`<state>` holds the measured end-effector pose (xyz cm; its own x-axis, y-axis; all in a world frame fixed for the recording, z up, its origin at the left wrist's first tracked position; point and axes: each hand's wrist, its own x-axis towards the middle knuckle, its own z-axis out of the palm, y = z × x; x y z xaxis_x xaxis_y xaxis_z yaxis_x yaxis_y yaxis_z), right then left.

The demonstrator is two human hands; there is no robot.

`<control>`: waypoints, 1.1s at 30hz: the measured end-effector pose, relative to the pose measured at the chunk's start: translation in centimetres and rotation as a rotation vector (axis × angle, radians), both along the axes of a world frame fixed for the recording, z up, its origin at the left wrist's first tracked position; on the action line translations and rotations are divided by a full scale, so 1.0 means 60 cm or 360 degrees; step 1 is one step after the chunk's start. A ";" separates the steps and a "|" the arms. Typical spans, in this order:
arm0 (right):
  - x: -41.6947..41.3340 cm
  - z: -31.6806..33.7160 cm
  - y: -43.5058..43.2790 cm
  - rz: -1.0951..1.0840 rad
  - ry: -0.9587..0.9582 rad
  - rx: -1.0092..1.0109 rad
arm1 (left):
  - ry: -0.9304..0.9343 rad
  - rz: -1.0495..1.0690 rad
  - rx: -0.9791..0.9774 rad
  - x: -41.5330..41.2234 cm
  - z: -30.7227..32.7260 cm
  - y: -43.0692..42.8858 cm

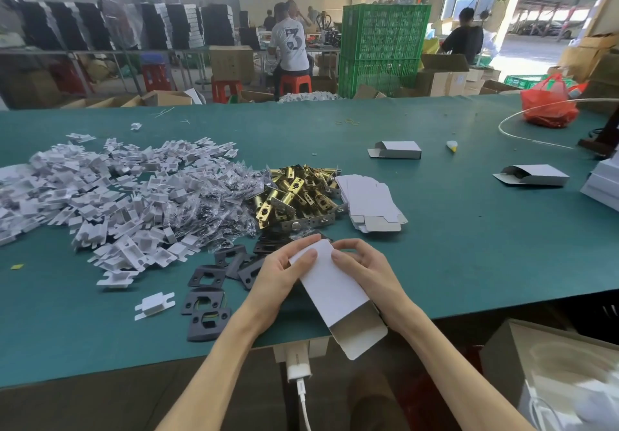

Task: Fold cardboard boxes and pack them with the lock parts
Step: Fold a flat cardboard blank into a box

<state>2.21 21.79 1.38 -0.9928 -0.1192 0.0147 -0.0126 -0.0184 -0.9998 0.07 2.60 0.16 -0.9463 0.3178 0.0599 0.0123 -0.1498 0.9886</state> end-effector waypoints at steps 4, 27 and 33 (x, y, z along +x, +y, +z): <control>0.002 0.000 0.001 0.0011 0.0083 -0.0017 | 0.0026 -0.0003 -0.0063 0.002 0.004 0.003; -0.008 -0.005 -0.011 -0.0092 0.0058 0.0102 | -0.0160 0.0295 0.1056 -0.013 0.008 -0.033; -0.012 -0.002 -0.005 -0.0071 0.0038 -0.0250 | 0.0086 0.0150 0.0646 -0.008 0.001 -0.009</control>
<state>1.51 21.50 1.25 -0.9961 -0.0696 0.0535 -0.0407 -0.1732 -0.9840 -0.39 2.04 0.23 -0.9622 0.1703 0.2127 0.0947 -0.5231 0.8470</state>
